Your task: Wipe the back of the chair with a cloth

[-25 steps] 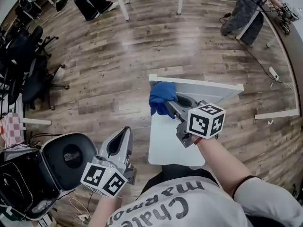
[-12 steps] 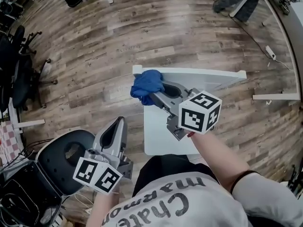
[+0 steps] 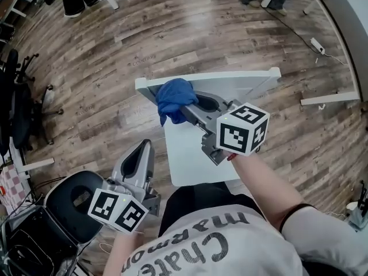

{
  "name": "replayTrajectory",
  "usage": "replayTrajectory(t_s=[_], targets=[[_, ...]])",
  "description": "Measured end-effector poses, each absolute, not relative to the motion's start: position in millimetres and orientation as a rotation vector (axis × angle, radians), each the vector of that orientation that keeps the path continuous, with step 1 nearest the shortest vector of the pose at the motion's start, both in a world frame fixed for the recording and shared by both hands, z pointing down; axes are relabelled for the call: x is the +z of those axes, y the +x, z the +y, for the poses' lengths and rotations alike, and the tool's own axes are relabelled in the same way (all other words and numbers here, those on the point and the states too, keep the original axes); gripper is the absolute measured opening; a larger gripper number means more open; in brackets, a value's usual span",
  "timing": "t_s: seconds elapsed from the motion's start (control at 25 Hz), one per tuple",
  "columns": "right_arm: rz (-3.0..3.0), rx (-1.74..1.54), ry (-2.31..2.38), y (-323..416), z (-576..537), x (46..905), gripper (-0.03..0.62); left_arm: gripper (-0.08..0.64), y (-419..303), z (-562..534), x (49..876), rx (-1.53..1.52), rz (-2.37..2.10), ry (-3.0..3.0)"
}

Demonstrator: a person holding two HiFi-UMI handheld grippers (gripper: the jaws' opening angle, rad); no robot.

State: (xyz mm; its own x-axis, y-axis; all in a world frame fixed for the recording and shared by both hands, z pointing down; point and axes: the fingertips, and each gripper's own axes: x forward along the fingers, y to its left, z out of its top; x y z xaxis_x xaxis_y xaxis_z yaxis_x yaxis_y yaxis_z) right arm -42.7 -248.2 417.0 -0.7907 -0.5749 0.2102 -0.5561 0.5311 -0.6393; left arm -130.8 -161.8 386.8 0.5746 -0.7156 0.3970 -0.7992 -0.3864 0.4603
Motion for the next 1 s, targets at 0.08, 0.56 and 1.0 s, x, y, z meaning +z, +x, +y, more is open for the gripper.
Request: replayTrajectory(t_s=[0.08,0.56,1.0], targets=[[2.706,-1.121,-1.044,-32,-249,417,0.067,0.009,-126,-162,385,0.179,-1.192,2.200],[2.639,-1.053,-1.264,40,-251,415,0.067,0.009,-101,-158,385,0.182,-1.143,2.231],[2.505,-1.020,-1.493,112,-247,418,0.067,0.008,-81,-148,381,0.183,-1.097,2.261]])
